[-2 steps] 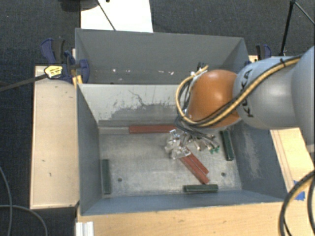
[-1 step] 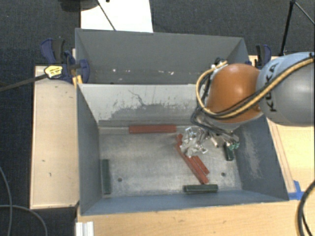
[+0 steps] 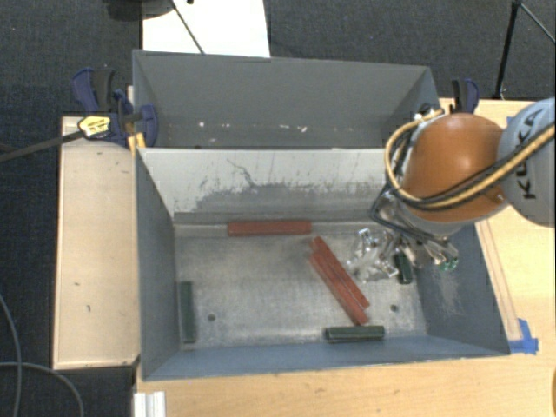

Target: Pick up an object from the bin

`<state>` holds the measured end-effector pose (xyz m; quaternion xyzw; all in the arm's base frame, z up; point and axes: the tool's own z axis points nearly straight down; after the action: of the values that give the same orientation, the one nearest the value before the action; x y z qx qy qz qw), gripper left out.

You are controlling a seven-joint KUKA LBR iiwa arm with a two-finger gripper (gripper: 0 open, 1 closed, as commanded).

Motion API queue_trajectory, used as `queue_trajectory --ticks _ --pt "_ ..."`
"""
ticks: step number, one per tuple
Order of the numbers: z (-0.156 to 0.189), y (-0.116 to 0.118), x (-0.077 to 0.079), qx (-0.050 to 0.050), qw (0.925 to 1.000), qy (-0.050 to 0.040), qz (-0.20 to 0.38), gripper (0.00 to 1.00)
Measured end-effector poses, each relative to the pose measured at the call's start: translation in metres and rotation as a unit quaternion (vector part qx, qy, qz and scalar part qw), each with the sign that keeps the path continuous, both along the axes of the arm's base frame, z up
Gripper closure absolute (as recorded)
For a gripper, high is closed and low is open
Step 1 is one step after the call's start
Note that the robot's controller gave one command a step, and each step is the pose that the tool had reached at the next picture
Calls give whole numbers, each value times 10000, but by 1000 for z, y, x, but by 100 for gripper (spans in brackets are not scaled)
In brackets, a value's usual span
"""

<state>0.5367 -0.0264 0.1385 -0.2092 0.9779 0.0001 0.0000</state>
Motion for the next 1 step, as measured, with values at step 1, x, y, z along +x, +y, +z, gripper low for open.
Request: queue_trajectory --ticks 1 --pt "0 -43 17 3 10000 -19 -71 100"
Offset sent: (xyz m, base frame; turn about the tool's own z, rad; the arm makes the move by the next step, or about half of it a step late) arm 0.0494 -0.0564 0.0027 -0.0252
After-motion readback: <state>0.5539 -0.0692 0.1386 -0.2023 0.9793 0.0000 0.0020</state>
